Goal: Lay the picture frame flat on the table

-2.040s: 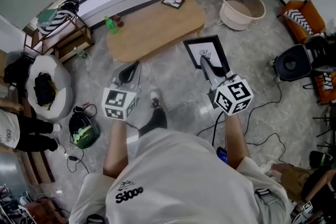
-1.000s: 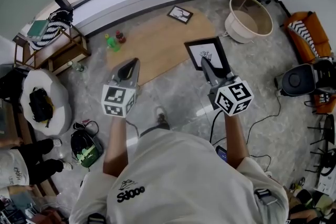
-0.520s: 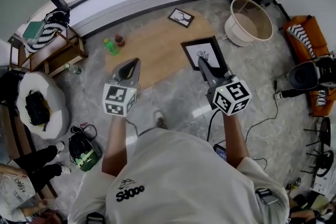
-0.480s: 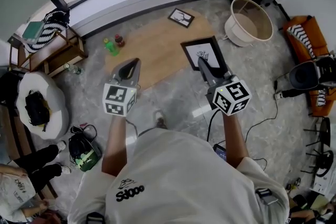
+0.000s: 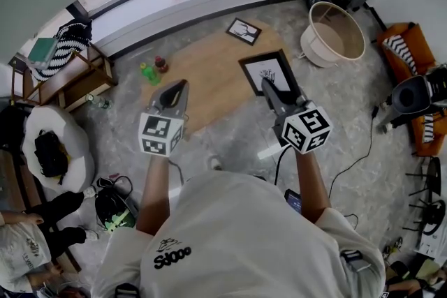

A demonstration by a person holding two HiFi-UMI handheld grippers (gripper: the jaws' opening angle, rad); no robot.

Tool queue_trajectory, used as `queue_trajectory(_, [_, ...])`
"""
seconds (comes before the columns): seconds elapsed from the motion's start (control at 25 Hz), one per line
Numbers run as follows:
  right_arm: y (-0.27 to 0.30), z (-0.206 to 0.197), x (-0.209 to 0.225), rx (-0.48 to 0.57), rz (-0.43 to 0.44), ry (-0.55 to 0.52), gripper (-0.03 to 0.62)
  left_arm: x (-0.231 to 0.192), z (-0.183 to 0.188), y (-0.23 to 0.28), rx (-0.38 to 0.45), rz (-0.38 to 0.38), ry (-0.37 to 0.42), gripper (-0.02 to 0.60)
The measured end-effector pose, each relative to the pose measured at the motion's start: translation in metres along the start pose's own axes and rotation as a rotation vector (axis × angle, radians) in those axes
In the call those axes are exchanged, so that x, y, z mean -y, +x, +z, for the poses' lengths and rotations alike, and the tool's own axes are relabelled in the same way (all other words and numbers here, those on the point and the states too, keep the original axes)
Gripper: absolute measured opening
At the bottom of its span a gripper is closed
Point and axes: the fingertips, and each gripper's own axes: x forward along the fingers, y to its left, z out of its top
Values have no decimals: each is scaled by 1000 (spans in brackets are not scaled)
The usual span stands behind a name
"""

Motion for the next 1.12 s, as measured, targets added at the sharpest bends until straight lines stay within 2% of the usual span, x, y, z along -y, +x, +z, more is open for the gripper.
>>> queue_trajectory(0.48, [40, 13, 16, 7, 0, -2, 23, -37, 4, 25, 8, 5, -16, 11])
queue_trajectory(0.76, [54, 2, 26, -9, 33, 19, 23, -45, -4, 39, -13, 26, -24, 11])
queue_trajectory(0.92, [68, 1, 44, -19, 68, 16, 23, -49, -6, 60, -24, 49, -45, 11])
queue_trajectory(1.12, [97, 5, 87, -39, 103, 31, 23, -56, 5, 100, -30, 69, -53, 11])
